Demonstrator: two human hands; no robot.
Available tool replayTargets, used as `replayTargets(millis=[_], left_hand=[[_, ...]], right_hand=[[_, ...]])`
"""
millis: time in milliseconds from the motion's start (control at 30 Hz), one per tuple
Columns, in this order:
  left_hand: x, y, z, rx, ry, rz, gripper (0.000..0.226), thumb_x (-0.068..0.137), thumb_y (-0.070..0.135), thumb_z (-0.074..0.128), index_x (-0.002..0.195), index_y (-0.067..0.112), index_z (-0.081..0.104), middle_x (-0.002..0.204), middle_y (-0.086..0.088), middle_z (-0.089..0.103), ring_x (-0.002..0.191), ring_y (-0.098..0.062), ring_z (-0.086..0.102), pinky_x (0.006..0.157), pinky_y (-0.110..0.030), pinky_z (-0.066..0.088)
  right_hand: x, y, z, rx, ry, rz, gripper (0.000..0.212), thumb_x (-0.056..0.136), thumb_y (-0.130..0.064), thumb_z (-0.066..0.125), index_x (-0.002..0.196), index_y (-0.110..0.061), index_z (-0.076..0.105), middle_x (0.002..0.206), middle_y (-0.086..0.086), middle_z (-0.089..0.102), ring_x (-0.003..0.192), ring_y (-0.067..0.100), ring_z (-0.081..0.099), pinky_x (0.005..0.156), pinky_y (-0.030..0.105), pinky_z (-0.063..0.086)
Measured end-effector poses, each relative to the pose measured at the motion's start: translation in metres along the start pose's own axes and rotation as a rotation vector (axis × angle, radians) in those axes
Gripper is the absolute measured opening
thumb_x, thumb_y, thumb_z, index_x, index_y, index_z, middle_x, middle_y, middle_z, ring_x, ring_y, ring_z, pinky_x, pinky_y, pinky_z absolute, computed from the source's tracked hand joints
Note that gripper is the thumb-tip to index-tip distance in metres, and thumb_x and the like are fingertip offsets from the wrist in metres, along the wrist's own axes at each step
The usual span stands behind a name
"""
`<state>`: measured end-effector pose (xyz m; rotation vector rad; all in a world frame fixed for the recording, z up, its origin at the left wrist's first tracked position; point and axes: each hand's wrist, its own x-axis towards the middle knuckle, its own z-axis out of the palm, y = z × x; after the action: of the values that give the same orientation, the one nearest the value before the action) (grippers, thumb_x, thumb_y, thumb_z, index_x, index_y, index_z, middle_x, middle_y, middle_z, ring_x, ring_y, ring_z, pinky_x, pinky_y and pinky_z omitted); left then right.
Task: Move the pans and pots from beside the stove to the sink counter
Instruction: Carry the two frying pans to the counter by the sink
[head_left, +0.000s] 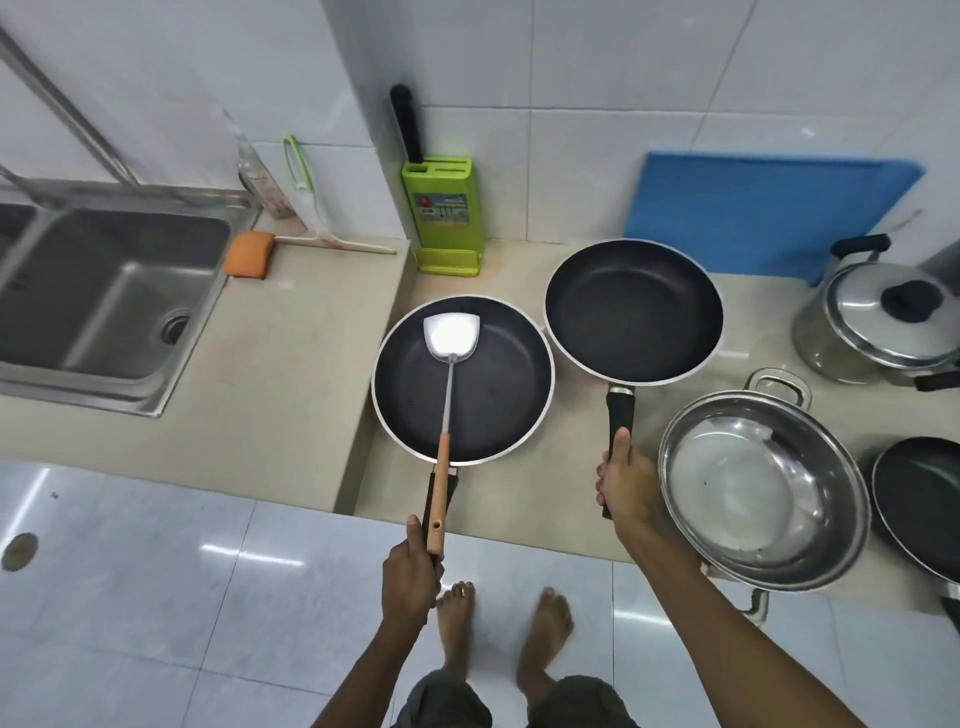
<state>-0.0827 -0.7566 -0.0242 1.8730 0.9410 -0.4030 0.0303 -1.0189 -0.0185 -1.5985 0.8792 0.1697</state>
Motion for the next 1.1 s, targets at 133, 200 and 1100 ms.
replayTargets(millis=[133,200,1100], left_hand=[[-0.009,0.007,-0.008,-0.037,0.02,0.049,0.069,0.109,0.048,0.025,0.074,0.005,0.066,0.056,-0.006,0.061,0.05,-0.023,0.056,0.055,-0.037,0.05],[-0.015,0.013,-0.016,-0.111,0.039,0.029,0.073,0.108,0.05,0.024,0.067,0.005,0.064,0.048,-0.003,0.058,0.043,-0.019,0.052,0.048,-0.032,0.045],[0.037,-0.122,-0.46,-0.427,0.524,-0.055,0.075,0.107,0.055,0.025,0.064,0.008,0.065,0.048,-0.003,0.06,0.044,-0.02,0.052,0.047,-0.03,0.041]], right_hand=[[-0.011,-0.014,-0.013,-0.052,0.005,-0.092,0.056,0.104,-0.052,0.036,0.079,-0.007,0.057,0.056,0.007,0.049,0.035,0.016,0.04,0.039,0.026,0.035],[-0.019,-0.024,-0.018,-0.09,0.008,-0.163,0.053,0.105,-0.049,0.036,0.082,-0.006,0.057,0.058,0.009,0.05,0.036,0.017,0.041,0.038,0.027,0.035],[-0.307,-0.02,0.333,-0.366,-0.419,-0.524,0.04,0.105,-0.046,0.037,0.087,-0.017,0.059,0.067,0.013,0.064,0.051,0.024,0.056,0.05,0.034,0.046]])
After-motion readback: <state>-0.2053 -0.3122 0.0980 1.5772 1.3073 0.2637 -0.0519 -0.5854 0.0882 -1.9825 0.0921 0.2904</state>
